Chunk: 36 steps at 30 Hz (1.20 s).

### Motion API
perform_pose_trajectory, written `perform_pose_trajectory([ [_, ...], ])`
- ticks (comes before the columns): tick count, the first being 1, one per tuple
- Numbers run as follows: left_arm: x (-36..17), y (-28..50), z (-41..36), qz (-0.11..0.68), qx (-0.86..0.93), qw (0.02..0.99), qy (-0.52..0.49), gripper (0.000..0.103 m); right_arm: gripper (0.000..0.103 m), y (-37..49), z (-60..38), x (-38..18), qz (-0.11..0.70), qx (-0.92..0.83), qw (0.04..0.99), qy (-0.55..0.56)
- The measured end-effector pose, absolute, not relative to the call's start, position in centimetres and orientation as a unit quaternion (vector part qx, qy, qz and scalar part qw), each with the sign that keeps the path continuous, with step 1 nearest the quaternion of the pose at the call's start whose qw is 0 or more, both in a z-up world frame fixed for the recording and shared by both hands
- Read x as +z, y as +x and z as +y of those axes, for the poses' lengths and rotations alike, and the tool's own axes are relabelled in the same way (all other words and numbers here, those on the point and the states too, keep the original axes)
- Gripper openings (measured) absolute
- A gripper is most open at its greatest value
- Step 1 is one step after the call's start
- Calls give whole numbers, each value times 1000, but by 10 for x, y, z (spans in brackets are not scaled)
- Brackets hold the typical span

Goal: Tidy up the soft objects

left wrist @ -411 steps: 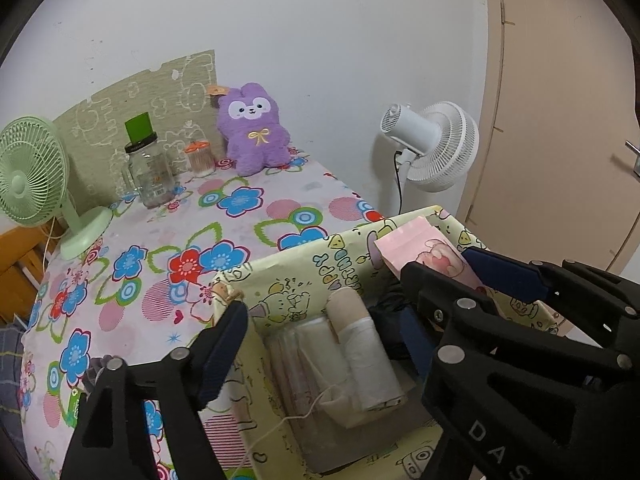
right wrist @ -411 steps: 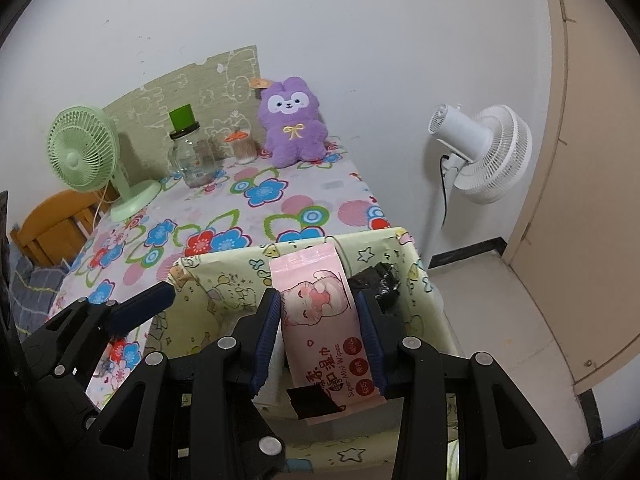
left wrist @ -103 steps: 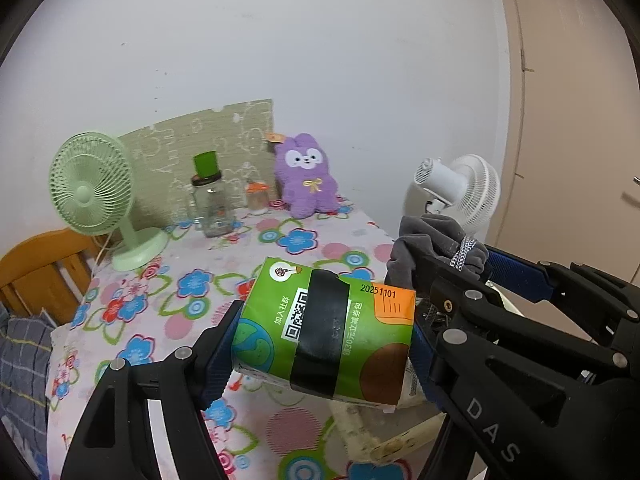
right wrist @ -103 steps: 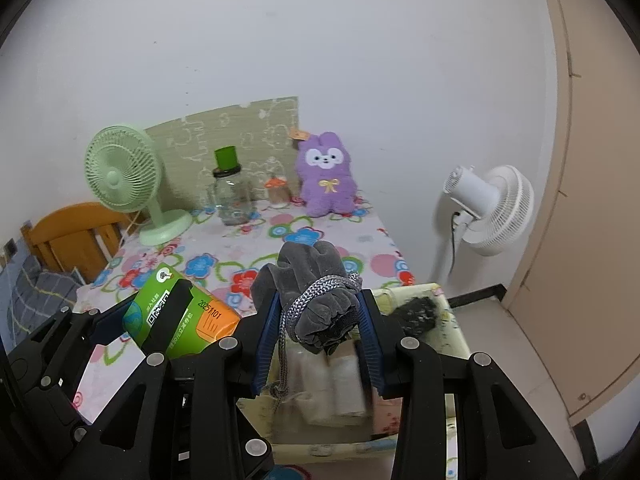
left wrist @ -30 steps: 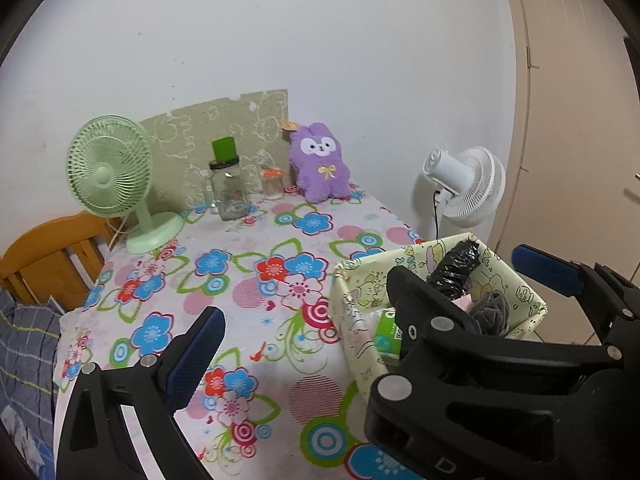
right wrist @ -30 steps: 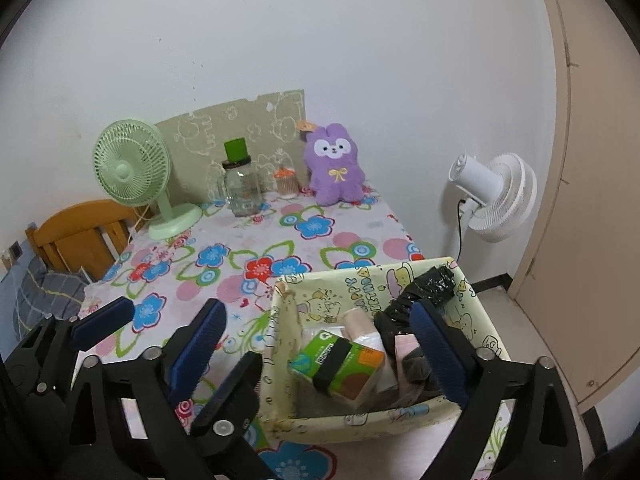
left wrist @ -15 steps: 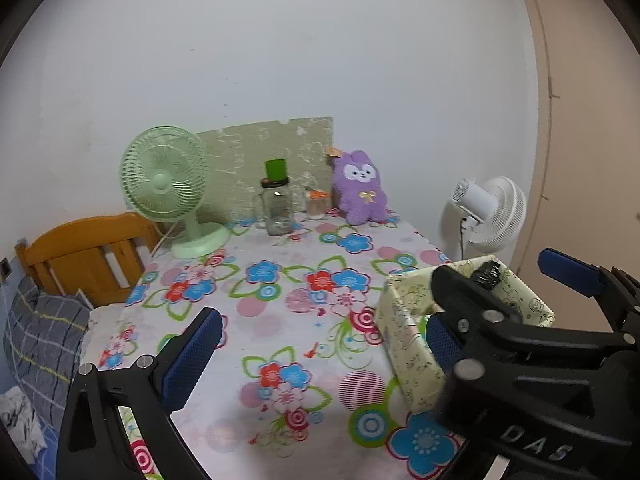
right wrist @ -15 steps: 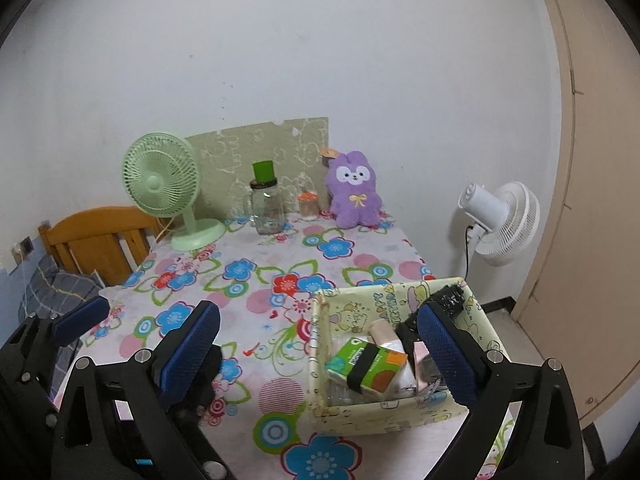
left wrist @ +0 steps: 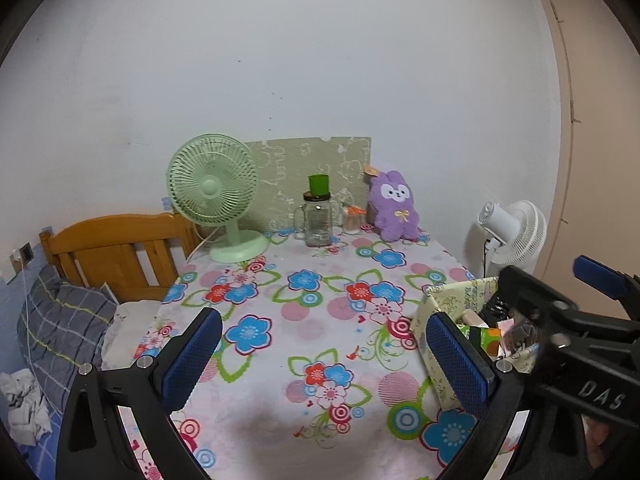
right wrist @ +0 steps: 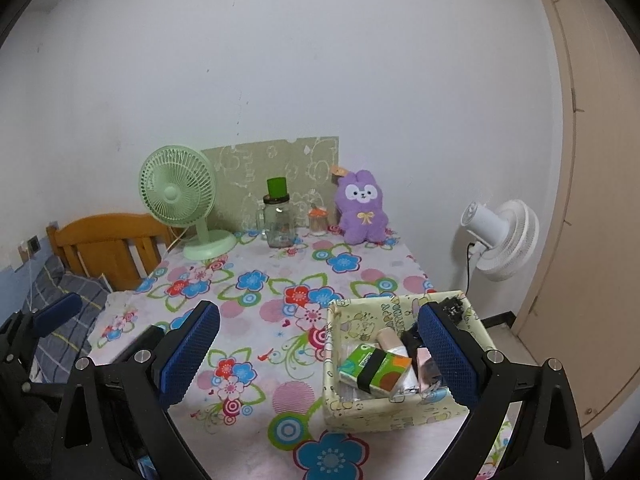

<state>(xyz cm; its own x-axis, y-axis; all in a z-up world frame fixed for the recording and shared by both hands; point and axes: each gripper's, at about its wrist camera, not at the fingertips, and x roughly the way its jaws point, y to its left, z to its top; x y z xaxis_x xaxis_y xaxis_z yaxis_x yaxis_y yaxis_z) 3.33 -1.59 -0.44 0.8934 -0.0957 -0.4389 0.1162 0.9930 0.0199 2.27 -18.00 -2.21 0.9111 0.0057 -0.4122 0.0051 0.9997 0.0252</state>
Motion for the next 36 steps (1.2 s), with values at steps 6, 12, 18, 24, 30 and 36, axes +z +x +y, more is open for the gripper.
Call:
perform_pose_trajectory([
  [6,-1,28,-4,222,-39,974,12,103,101,15,-184,-19,203,-6,979,17],
  [12,1,24,5,224,-28,974,-1,103,101,11,-186,-19,201,-7,979,17],
  [18,3,20,7,220,-23,975,-3,103,101,6,-186,-20,201,-3,979,18],
  [24,3,20,8,221,-21,975,-3,103,101,4,-187,-20,200,-3,980,19],
  [30,3,21,6,222,-20,975,-1,103,101,3,-188,-21,200,-1,980,19],
  [36,3,20,4,222,-23,975,0,103,101,4,-186,-22,202,-1,979,18],
])
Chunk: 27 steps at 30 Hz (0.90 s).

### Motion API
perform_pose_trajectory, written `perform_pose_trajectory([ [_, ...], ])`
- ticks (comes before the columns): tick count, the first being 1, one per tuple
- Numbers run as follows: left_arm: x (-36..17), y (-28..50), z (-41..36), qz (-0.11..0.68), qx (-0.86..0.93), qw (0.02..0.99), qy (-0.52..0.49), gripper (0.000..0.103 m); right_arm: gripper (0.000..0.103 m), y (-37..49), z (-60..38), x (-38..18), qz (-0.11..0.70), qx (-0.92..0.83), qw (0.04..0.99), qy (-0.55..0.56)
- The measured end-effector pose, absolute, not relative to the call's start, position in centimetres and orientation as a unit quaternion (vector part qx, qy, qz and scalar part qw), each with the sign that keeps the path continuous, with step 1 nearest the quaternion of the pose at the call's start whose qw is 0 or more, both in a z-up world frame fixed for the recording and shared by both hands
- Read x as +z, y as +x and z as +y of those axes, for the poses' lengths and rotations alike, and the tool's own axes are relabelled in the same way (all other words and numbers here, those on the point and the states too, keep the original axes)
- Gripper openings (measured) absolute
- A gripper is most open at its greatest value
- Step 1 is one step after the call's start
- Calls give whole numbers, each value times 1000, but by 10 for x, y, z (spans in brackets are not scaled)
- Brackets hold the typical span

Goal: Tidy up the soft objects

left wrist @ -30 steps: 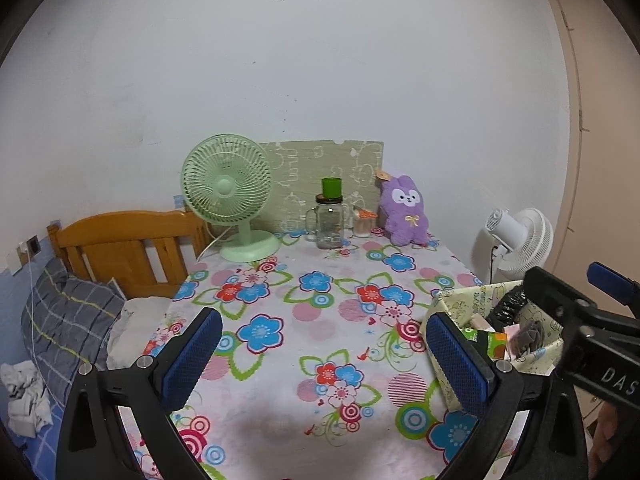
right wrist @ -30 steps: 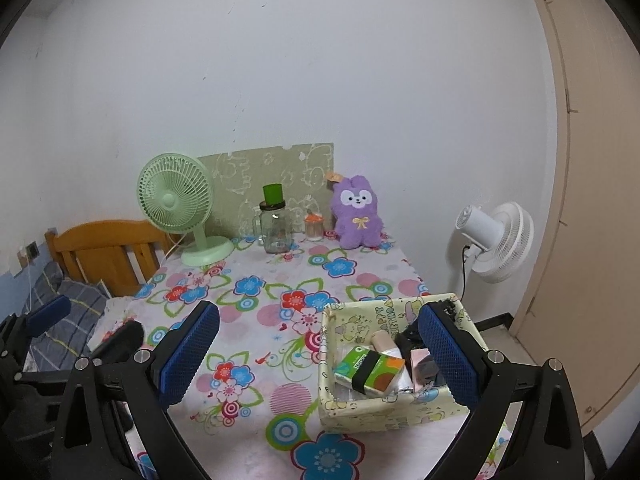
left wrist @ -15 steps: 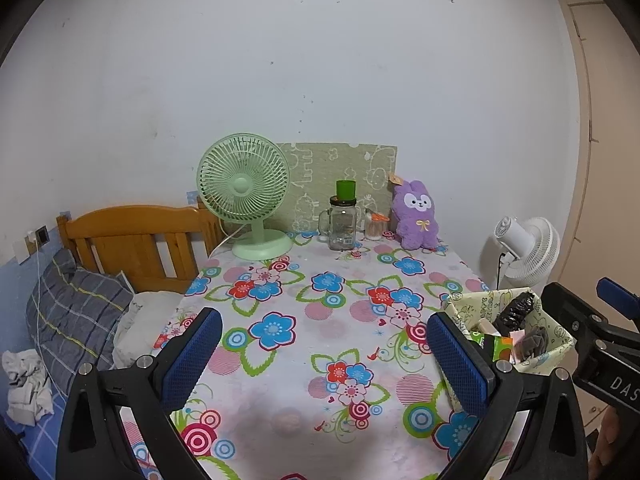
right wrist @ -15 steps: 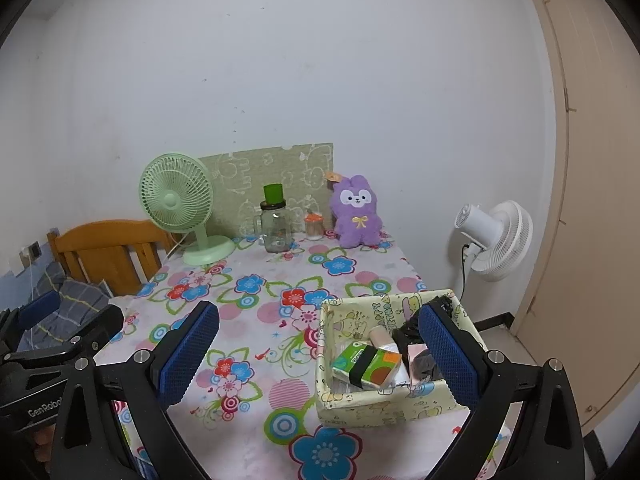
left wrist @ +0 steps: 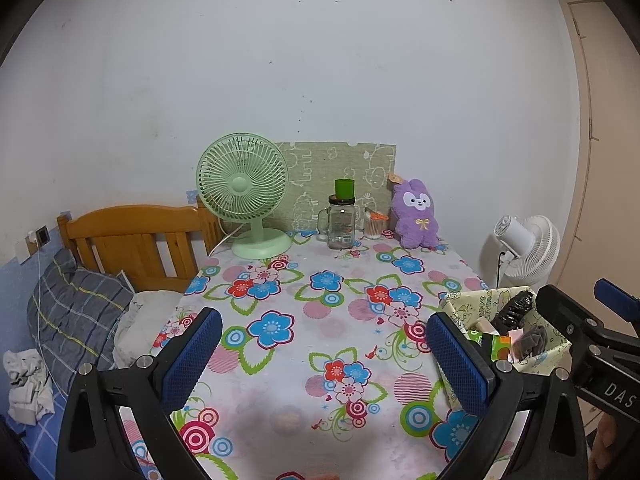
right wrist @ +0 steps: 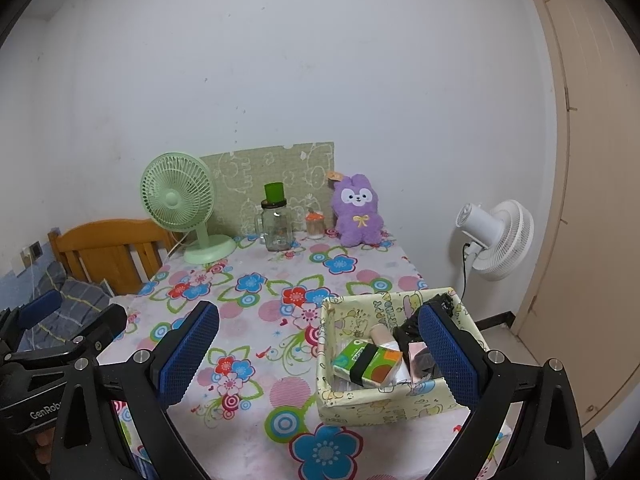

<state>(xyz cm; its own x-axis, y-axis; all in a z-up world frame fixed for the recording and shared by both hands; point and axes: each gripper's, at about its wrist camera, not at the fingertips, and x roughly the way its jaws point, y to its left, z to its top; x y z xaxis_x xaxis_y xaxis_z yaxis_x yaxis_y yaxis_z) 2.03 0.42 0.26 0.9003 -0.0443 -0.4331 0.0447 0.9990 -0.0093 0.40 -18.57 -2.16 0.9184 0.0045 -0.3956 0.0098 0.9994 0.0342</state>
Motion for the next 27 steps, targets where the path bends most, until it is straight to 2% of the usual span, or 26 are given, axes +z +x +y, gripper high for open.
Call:
perform_pose_trajectory([
  [27,5,19,3,223,-22,975,-2,103,101,4,-182,-22,204,0,979,17],
])
